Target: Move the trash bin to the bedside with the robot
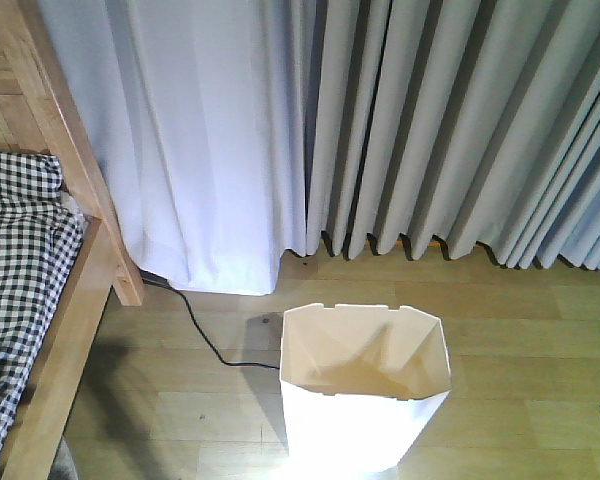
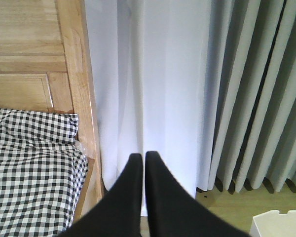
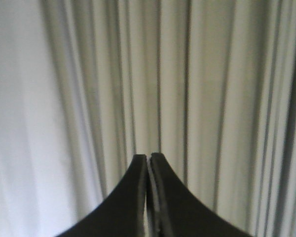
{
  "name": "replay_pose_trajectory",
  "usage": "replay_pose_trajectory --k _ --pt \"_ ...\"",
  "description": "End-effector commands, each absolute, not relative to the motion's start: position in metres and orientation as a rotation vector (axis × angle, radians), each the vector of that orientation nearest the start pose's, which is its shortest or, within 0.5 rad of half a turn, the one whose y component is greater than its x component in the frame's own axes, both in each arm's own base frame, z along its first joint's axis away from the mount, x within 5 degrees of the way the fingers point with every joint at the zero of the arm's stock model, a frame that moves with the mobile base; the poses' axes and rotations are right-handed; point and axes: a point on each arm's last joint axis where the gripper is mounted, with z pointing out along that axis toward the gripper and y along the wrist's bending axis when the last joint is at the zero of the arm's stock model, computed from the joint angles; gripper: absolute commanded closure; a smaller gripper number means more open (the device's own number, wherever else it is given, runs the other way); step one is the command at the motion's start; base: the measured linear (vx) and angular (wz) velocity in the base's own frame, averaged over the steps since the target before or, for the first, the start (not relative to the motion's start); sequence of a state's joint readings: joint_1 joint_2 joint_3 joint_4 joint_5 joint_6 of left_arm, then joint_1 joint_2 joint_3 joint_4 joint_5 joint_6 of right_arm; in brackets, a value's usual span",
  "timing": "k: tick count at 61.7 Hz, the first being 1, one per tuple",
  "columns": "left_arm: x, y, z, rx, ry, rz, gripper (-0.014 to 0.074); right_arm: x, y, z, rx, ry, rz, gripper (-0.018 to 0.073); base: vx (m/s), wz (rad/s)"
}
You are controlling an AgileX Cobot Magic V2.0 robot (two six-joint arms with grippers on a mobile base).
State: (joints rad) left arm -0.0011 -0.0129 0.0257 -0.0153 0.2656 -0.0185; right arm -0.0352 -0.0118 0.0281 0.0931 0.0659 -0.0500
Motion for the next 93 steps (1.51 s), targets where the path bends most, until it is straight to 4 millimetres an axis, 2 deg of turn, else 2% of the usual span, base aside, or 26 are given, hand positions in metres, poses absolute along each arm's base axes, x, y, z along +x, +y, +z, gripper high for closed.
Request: replay_pose_trajectory --k 1,26,41,54,93 --pt "0.0555 -0.0005 0.1819 -0.030 1.697 -0.036 0.0603 0.0556 -0.0047 0.2034 0.091 1.486 -0.036 0.0569 0.00 0.00" --pt "0.0555 -0.0005 0.1819 -0.030 1.697 -0.036 0.0603 0.0557 -0.0049 0.2026 0.092 1.492 -0.041 0.0569 0.00 0.00" --pt "0.0555 -0.0005 0.1819 -0.030 1.697 -0.036 0.0603 0.0557 -0.0046 0.2026 0.032 1.496 -0.097 0.0569 0.00 0.00" --pt "0.0555 -0.0005 0.1819 -0.030 1.697 -0.036 0.0603 0.0559 -0.0005 0.2026 -0.040 1.495 -0.056 0.0569 0.00 0.00" --pt "0.0555 -0.0005 0.1819 -0.030 1.697 -0.036 0.0603 0.0559 -0.0005 0.2026 -0.002 1.495 -0.017 0.0569 0.00 0.00"
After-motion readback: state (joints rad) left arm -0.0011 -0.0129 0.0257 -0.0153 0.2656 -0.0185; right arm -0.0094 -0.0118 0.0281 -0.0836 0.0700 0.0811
